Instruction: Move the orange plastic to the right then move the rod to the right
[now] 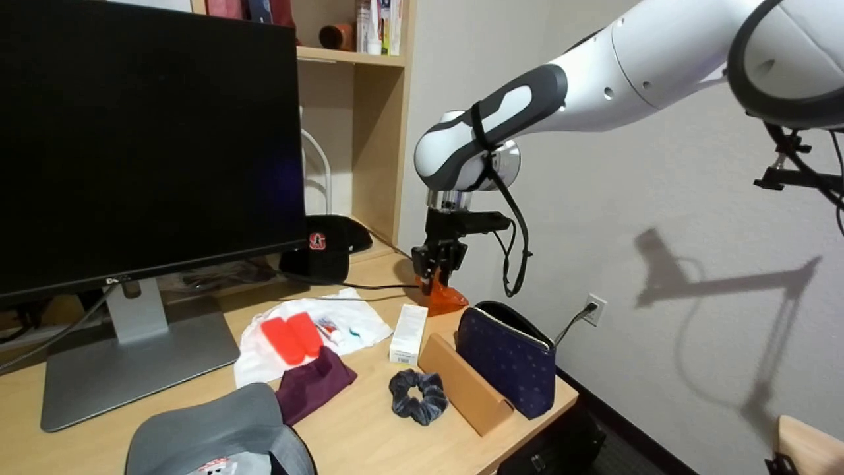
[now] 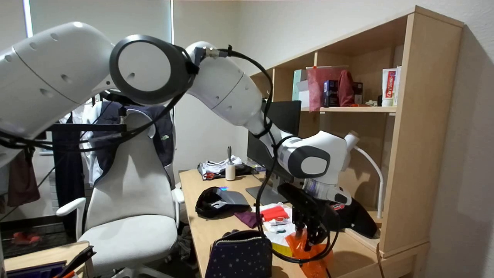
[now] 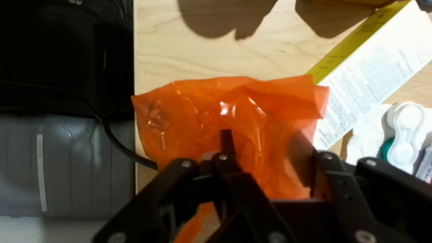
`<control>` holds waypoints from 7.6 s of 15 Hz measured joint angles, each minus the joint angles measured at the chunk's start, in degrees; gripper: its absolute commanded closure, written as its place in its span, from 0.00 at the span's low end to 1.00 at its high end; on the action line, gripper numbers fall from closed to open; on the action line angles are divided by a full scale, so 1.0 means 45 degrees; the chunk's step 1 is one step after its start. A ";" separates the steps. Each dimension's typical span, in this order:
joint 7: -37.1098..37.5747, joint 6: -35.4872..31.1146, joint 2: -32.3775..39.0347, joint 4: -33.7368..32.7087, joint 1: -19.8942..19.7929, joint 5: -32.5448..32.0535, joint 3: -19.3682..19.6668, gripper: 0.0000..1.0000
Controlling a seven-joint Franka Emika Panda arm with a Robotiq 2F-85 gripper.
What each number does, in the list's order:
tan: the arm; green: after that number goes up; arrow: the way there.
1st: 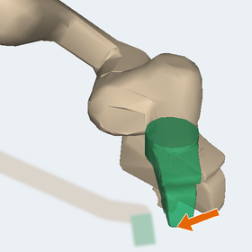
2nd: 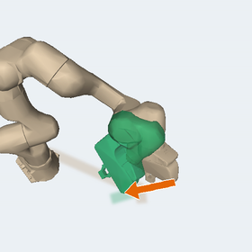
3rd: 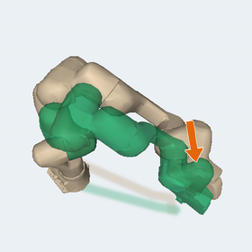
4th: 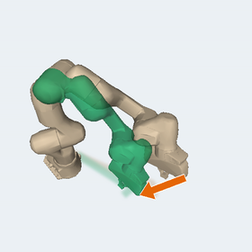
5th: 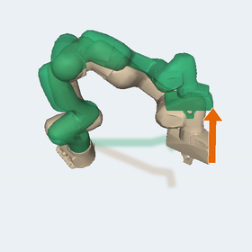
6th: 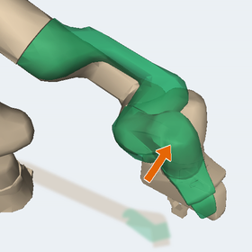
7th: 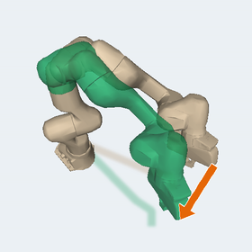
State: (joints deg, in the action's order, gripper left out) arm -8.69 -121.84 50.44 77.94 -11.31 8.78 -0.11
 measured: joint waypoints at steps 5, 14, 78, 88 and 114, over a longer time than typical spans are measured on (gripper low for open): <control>-0.0143 -0.0515 -0.0529 0.0004 -0.0088 0.0164 -0.0475 0.00; -0.0873 -0.0560 -0.2324 0.0455 -0.0054 0.0883 -0.1507 0.00; 0.1676 -0.1548 -0.0842 0.2945 0.5980 -0.4133 -0.1017 0.00; -0.0129 -0.1328 -0.0507 0.2341 0.5739 -0.4032 -0.2087 0.00; 0.5212 -0.7194 -0.1509 0.6437 0.7037 -0.3122 -0.0825 0.00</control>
State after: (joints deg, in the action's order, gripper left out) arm 14.76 -154.22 43.65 106.90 20.36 -5.27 -3.83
